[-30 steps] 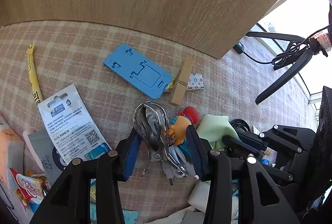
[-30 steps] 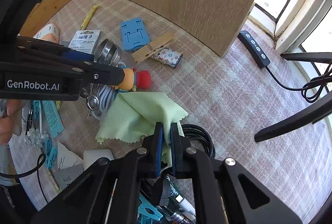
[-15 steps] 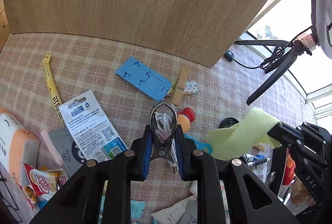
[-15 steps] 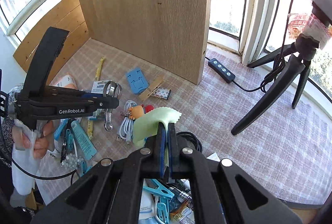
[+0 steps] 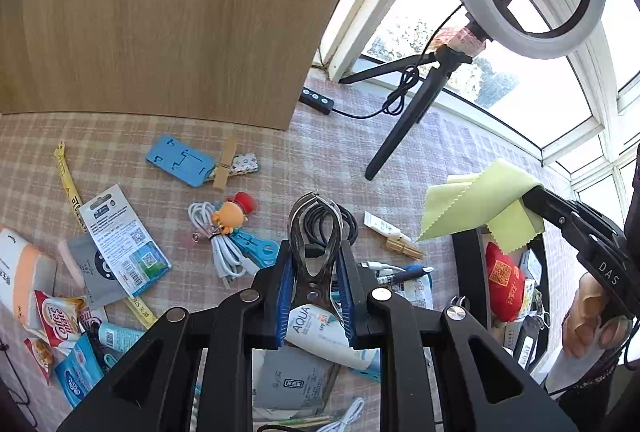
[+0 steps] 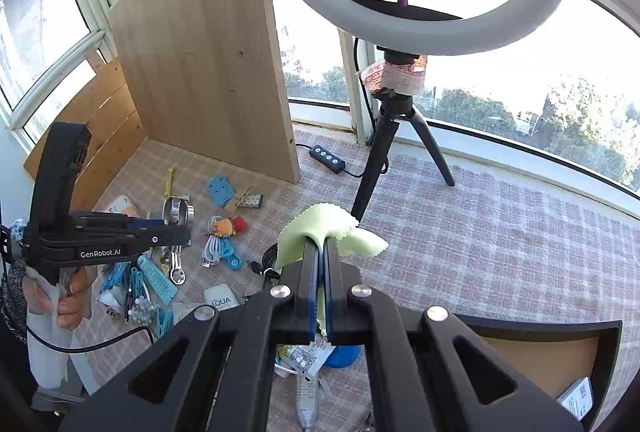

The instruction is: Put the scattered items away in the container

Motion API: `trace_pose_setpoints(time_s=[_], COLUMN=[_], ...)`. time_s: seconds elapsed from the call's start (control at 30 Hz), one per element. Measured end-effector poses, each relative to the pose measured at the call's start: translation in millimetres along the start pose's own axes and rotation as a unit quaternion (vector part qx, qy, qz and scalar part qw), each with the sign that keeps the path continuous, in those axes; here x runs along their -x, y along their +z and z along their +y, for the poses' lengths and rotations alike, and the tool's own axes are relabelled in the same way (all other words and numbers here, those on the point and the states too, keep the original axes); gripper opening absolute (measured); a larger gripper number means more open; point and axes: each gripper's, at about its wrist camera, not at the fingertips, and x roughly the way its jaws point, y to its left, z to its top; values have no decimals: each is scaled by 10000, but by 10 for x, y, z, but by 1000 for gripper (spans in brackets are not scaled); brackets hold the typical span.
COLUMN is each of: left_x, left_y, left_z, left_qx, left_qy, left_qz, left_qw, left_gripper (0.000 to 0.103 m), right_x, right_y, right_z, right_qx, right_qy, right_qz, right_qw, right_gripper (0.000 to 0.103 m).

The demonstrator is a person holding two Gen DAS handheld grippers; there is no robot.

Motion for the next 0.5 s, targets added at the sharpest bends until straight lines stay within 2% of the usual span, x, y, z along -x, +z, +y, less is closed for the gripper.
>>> trace_pose_setpoints(time_s=[0.17, 0.2, 0.27, 0.5], left_x=[-62, -58, -112, -324], left_y=[-135, -168, -227, -544], left_z=[-729, -888, -1199, -2221], left_qx=[-596, -517, -705, -1484], left_qy=[-368, -348, -502, -1017], left_qz=[93, 22, 76, 417], left_qw=[9975, 9981, 9962, 9828], left_gripper=[19, 19, 19, 19], right_x=[521, 623, 814, 1282], right_y=[-270, -335, -462, -930], right_z=[-550, -671, -902, -1520], right_qx=[-417, -539, -747, -1430], right_qy=[-677, -776, -1005, -1595], right_qz=[-216, -238, -267, -320], right_qw=[9966, 9952, 9918, 9763], right_gripper=[3, 3, 3, 3])
